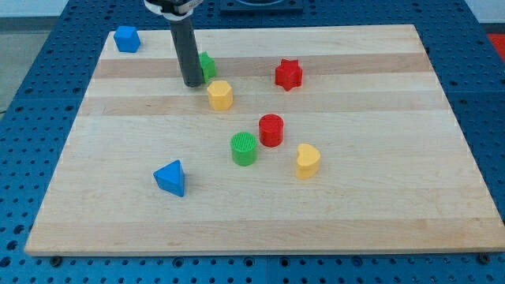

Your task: Move the green star towards top center of the board

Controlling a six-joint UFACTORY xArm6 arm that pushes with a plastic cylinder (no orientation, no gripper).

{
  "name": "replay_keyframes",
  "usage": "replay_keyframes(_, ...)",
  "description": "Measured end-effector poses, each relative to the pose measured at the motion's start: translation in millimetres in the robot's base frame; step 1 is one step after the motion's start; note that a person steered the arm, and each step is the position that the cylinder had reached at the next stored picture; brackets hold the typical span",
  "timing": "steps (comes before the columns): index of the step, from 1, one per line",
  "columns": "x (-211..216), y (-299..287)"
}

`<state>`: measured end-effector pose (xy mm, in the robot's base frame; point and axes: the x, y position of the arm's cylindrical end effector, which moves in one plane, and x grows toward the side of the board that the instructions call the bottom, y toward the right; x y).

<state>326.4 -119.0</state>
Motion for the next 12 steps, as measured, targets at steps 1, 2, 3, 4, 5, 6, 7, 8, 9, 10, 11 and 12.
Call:
replay_keyframes(1,-16,0)
replay_keyframes(2,-22,0)
replay_keyframes(3,-34,0)
replay_keyframes(4,-46,0)
replay_keyframes(5,-63,0)
replay_keyframes(6,-76,0)
replay_keyframes(7,-81,4)
replay_keyframes(8,-93,14)
replay_keyframes(9,-103,27)
replay_keyframes(10,-100,35)
replay_keyframes(11,-100,38)
replay_keyframes(12,-98,56)
